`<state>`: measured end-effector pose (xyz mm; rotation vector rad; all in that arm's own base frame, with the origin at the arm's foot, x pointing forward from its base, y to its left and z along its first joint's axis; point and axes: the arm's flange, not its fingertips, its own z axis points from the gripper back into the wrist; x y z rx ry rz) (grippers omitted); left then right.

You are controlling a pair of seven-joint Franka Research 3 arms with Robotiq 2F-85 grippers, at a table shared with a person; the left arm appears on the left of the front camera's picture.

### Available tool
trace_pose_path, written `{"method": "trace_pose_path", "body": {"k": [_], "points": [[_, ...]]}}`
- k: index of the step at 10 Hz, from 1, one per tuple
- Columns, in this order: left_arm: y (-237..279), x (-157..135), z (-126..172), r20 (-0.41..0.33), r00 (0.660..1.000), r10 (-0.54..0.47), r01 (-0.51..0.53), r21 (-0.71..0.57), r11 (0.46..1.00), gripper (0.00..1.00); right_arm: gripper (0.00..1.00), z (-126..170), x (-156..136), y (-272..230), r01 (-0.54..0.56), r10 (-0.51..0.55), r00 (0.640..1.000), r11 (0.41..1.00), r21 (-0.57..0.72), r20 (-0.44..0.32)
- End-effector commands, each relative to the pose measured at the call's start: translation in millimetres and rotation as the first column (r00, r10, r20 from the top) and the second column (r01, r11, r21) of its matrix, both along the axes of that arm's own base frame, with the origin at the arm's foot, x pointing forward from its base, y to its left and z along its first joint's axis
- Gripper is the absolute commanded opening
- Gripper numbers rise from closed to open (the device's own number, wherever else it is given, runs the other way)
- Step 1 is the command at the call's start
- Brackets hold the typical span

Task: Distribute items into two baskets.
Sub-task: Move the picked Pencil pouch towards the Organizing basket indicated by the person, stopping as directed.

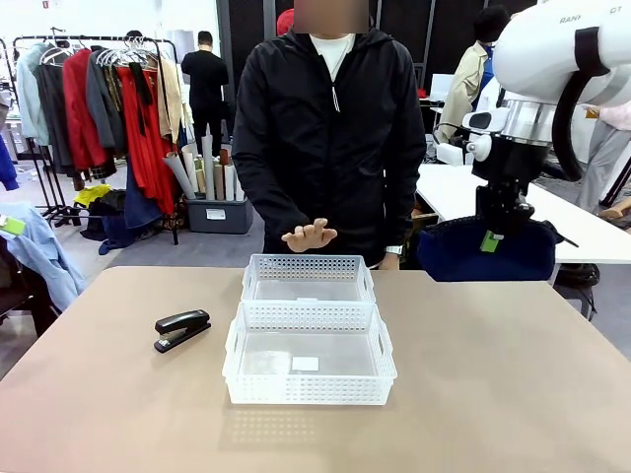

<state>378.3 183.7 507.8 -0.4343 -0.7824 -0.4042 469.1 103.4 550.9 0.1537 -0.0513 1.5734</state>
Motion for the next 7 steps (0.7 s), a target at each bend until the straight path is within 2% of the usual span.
{"method": "trace_pose_path", "body": {"k": [1, 3, 5, 6, 7], "points": [[1.6, 1.0, -1.6, 0.027, 1.0, -0.015, 0.015, -0.015, 1.0, 1.0, 0.0, -6.7, -28.5, 23.0, 0.042, -0.043, 0.999, 0.999, 0.03, 0.029], [1.6, 1.0, -1.6, 0.027, 1.0, -0.015, 0.015, -0.015, 1.0, 1.0, 0.0, -7.1, -41.1, 43.2, 0.019, -0.022, 0.997, 0.999, 0.039, 0.073], [1.6, 1.0, -1.6, 0.027, 1.0, -0.015, 0.015, -0.015, 1.0, 1.0, 0.0, -18.3, -45.6, 71.5, -0.03, 0.029, 0.999, 0.999, 0.016, 0.032], [1.6, 1.0, -1.6, 0.027, 1.0, -0.015, 0.015, -0.015, 1.0, 1.0, 0.0, -20.0, -40.6, 74.6, -0.006, 0.006, 1.0, 1.0, 0.0, 0.021], [1.6, 1.0, -1.6, 0.027, 1.0, -0.015, 0.015, -0.015, 1.0, 1.0, 0.0, -10.7, -44.9, 64.7, -0.029, 0.028, 0.999, 0.999, 0.018, 0.035]]}}
